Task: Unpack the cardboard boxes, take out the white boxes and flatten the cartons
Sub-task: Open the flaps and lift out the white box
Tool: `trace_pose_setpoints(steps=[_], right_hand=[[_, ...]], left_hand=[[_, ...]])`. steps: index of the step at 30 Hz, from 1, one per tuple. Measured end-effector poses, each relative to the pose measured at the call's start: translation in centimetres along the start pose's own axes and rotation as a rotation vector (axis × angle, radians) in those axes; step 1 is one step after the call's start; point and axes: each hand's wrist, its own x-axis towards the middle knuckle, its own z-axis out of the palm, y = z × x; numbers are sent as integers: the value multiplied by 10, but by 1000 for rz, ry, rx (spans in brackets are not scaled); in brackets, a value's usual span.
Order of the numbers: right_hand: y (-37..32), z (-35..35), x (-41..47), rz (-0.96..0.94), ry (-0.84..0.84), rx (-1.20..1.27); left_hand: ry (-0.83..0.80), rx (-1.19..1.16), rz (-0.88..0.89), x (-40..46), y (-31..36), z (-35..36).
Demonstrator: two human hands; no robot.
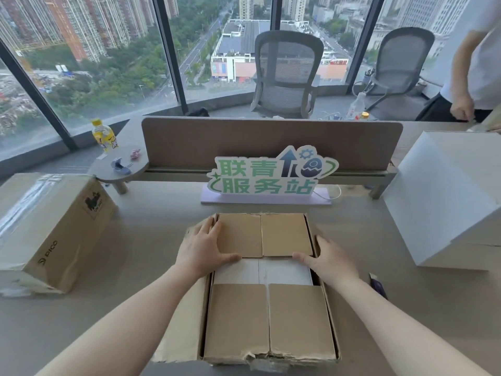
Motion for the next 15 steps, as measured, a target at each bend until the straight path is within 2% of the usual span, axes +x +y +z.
trace_pose_setpoints(steps=[4, 8, 10, 12, 13, 15], right_hand=[[-7, -3, -8, -152, 257, 18], [-29, -14, 6, -141, 428, 347], [-46, -22, 19, -126, 427, 482], [-59, -27, 34, -133, 355, 614], [-65, -28, 40, -156, 312, 629], [-67, -23, 57, -197, 229, 484]], left_hand=[[250, 61, 121, -11, 12, -8], [341, -302, 22, 5, 31, -35], [376, -524, 22, 23, 37, -42], [403, -648, 25, 43, 39, -42], [381, -678, 20, 51, 40, -40], [289, -649, 16, 67, 37, -32]])
